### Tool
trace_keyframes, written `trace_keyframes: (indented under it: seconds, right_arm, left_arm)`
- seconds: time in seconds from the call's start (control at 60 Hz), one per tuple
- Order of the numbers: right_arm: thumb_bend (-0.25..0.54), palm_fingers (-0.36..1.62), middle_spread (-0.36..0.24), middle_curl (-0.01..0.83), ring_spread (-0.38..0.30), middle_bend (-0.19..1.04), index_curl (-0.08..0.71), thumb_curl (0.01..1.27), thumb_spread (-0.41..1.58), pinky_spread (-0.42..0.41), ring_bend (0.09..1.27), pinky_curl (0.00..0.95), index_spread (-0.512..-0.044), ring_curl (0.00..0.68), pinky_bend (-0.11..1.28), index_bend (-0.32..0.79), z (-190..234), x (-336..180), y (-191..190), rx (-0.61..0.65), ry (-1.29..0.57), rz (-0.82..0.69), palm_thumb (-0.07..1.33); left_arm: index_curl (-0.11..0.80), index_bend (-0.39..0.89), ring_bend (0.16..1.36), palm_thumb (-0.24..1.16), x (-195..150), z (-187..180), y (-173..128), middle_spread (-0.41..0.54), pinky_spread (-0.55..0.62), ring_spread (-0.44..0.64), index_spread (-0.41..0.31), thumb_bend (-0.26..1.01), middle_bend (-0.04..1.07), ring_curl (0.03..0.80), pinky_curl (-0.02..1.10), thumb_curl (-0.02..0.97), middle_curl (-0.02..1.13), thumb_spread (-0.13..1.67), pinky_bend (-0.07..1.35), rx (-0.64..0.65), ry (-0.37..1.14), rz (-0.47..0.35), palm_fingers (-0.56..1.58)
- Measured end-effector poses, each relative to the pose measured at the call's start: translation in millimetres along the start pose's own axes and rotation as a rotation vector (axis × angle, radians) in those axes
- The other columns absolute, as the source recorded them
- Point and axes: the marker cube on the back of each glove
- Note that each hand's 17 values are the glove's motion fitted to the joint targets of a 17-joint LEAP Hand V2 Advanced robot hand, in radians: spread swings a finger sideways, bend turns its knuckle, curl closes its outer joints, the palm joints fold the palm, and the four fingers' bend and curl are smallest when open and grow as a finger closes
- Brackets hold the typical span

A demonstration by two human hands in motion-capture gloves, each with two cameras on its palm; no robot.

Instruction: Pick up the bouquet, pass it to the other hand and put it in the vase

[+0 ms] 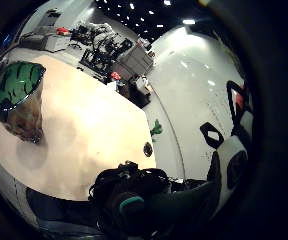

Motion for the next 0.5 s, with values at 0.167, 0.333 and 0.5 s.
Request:
trace_keyframes:
  seconds: [0.167, 0.333, 0.5]
  right_arm:
    - [-0.034, 1.25, -0.11, 0.595, -0.164, 0.82, 0.597, 0.73, 1.01, -0.266, 0.95, 0.506, -0.178, 0.544, 0.72, 0.38, 8.2, -14.3, -8.0, -0.092, 0.025, -0.353, 1.03]
    - [-0.086, 1.07, -0.092, 0.507, -0.153, 0.57, 0.481, 0.61, 0.98, -0.261, 0.75, 0.449, -0.194, 0.466, 0.68, 0.09, -9.7, -17.3, -0.9, -0.097, 0.127, -0.081, 0.76]
    - [-0.044, 1.08, -0.088, 0.482, -0.149, 0.47, 0.394, 0.51, 0.98, -0.232, 0.66, 0.411, -0.197, 0.434, 0.61, 0.08, -37.5, 2.7, -27.7, -0.039, 0.195, -0.095, 0.63]
  left_arm:
    - [0.515, 0.5, 0.77, 0.71, 12.2, -21.0, -34.9, -0.371, -0.41, -0.39, -0.357, -0.01, 0.71, 0.471, 0.47, 0.439, 0.58, 1.09, 0.62, 0.047, -0.021, 0.064, 1.46]
    - [0.559, 0.54, 0.81, 0.71, 44.1, -69.2, -90.5, -0.371, -0.41, -0.38, -0.37, -0.02, 0.76, 0.481, 0.48, 0.45, 0.59, 1.12, 0.65, 0.177, -0.096, 0.208, 1.43]
    - [0.588, 0.55, 0.83, 0.71, 72.3, -114.1, -124.5, -0.369, -0.41, -0.38, -0.377, -0.01, 0.78, 0.482, 0.49, 0.464, 0.58, 1.13, 0.66, 0.251, -0.069, 0.186, 1.42]
